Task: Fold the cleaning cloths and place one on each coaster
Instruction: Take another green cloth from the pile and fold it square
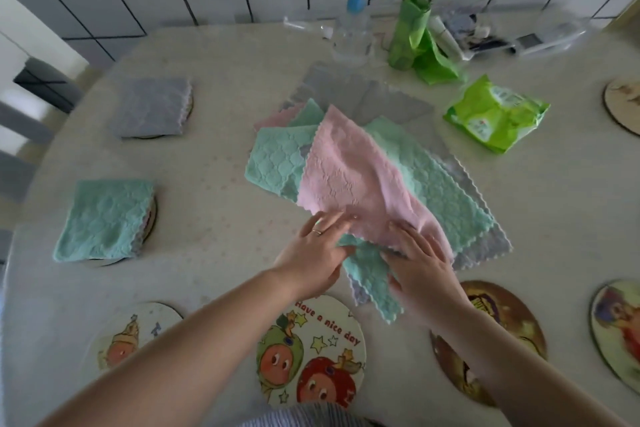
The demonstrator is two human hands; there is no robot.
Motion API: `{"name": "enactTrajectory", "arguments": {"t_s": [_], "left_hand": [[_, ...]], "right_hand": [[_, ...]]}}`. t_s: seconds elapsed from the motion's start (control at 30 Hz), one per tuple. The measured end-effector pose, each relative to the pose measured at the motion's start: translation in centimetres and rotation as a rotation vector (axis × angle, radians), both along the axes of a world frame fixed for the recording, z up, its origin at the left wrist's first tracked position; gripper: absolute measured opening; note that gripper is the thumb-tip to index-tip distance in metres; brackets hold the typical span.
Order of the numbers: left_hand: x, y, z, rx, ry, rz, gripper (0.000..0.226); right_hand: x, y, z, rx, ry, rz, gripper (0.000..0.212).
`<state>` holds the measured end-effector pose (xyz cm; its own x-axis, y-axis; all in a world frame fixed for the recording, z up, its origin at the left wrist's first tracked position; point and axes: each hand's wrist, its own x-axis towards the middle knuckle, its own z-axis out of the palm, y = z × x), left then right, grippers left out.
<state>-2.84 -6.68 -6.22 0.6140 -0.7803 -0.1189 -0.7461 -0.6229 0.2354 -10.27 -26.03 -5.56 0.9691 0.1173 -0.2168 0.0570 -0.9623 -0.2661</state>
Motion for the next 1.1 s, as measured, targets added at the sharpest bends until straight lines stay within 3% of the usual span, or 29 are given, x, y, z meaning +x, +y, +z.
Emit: {"name": "enactTrajectory", "arguments": {"t_s": [0.17, 0.3, 0.4, 0.5, 0.67, 0.87, 1.1], "left_hand": [[-0.9, -1.8, -0.5, 0.113, -0.061, 0.119, 0.059], [-1.0, -2.3, 0.2, 0.193, -0.038, 0.187, 0.057], [-1.1, -2.7, 1.1, 0.236, -0.022, 0.236, 0.06], [-1.2, -3.2, 1.9, 0.114, -0.06, 0.305, 0.057], [-0.1, -2.6, 4.8, -0.111, -0.203, 0.393, 0.049], [4.8, -2.2, 12.7, -0.509, -0.35, 0.525, 0.029], [8.4, 2.7, 22.6, -0.571, -0.463, 0.636, 0.026]], "right_hand": [[0.5, -2.0, -0.9, -0.011, -0.021, 0.087, 0.063], [1.0, -3.8, -1.0, -0.011, -0.084, 0.189, 0.046], [0.9, -4.6, -1.7, -0.113, -0.041, 0.251, 0.05], [0.6, -5.2, -1.8, -0.139, -0.072, 0.221, 0.064], [2.3, -6.5, 2.1, 0.118, -0.346, 0.114, 0.044], [8.0, -7.2, 11.7, 0.293, -0.635, 0.088, 0.042], [13.4, -6.9, 21.0, 0.343, -0.67, 0.061, 0.02]]}}
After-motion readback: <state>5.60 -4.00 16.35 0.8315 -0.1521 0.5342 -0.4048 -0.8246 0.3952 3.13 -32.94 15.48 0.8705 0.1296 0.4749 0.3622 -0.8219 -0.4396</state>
